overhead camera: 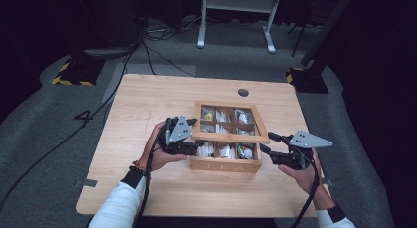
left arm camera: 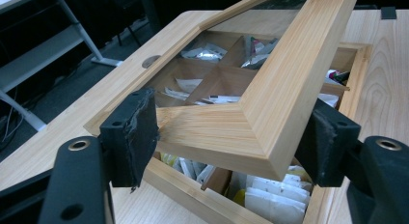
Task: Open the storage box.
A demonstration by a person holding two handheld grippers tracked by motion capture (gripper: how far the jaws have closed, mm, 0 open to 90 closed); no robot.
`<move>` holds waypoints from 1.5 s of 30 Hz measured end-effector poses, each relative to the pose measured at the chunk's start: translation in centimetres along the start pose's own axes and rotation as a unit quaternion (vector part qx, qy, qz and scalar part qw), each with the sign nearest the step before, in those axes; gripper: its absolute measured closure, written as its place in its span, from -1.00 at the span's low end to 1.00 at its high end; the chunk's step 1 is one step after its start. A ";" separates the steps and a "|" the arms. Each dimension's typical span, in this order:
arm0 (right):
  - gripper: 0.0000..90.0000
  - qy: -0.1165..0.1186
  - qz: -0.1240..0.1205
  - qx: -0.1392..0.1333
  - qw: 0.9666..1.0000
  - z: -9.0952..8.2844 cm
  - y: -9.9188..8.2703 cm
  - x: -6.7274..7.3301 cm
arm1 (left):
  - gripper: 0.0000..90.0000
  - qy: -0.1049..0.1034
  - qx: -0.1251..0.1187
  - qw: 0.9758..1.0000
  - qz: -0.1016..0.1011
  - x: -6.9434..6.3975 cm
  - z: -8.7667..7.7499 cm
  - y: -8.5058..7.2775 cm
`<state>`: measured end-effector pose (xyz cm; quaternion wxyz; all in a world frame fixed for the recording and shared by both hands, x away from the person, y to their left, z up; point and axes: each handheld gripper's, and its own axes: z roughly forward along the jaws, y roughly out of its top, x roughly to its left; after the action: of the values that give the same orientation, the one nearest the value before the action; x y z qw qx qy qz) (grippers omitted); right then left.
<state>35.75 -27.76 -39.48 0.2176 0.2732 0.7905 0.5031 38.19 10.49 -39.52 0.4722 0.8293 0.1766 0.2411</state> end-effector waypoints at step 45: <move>-0.27 -0.046 0.059 0.149 0.986 0.1 -8.9 -6.0 | 0.08 0.020 -0.078 0.996 -0.031 6.2 0.4 5.5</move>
<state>38.45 -34.62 -47.25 0.1806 0.3717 0.8283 0.3785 43.83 10.70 -33.47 0.5393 0.7791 0.1921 0.2556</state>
